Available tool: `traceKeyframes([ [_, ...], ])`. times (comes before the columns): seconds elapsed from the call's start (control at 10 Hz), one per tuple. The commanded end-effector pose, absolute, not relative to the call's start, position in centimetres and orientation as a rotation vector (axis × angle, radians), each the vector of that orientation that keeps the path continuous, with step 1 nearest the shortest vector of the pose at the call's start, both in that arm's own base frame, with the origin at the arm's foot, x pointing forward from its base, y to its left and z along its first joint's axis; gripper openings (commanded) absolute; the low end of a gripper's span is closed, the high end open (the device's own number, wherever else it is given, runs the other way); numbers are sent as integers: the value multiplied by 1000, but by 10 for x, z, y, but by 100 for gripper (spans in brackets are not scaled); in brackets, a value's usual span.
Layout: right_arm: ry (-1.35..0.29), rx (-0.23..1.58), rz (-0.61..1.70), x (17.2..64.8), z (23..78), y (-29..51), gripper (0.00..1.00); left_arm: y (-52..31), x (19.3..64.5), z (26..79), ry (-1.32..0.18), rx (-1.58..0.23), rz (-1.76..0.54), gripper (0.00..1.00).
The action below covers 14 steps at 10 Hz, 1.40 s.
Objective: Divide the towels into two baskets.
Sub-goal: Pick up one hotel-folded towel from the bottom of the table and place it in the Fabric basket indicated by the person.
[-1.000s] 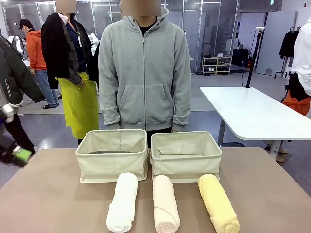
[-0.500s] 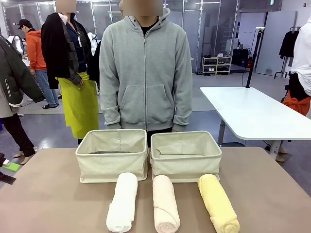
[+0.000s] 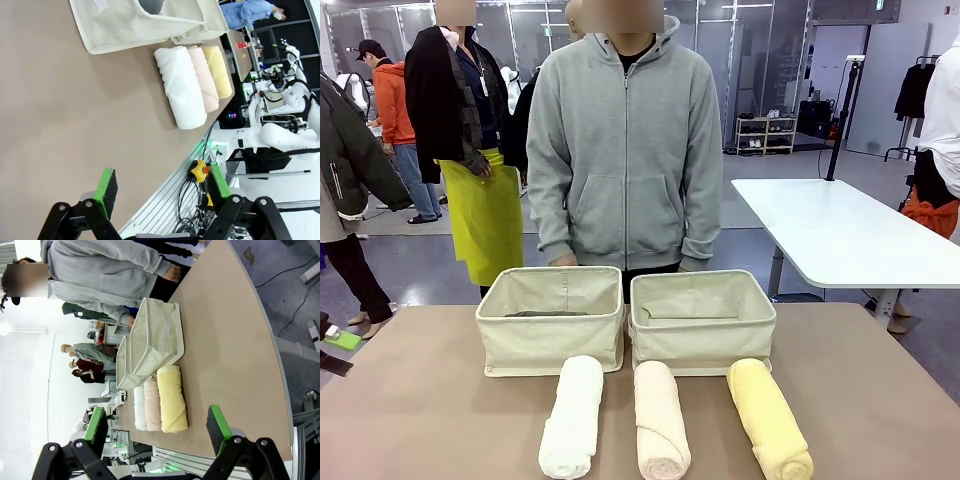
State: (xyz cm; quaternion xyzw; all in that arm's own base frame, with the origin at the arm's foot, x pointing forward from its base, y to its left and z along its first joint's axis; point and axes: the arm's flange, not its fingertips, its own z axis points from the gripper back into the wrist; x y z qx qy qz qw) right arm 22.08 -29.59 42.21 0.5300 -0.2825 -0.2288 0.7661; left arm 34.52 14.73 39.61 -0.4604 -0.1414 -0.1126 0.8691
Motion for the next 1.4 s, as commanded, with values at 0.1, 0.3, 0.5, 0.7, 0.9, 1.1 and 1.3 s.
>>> traceKeyframes([
  [0.1, -628, 1160, -497, 219, 423, -295, 100, 149, 341, 399, -295, -952, -243, 92],
  [0.3, -628, 1160, -497, 219, 423, -295, 100, 149, 341, 399, -295, -952, -243, 92],
  [0.5, -628, 1160, -497, 219, 423, -295, 100, 149, 341, 399, -295, -952, -243, 92],
  [0.7, -628, 1160, -497, 219, 423, -295, 100, 149, 341, 399, -295, -952, -243, 92],
  [0.9, -628, 1160, -497, 219, 423, -295, 100, 149, 341, 399, -295, -952, -243, 92],
  [1.1, -628, 1160, -497, 219, 423, -295, 100, 148, 345, 396, -296, -963, -235, 92],
  [1.3, -628, 1160, -497, 219, 423, -295, 100, 74, 355, 406, -91, -844, -240, 92],
])
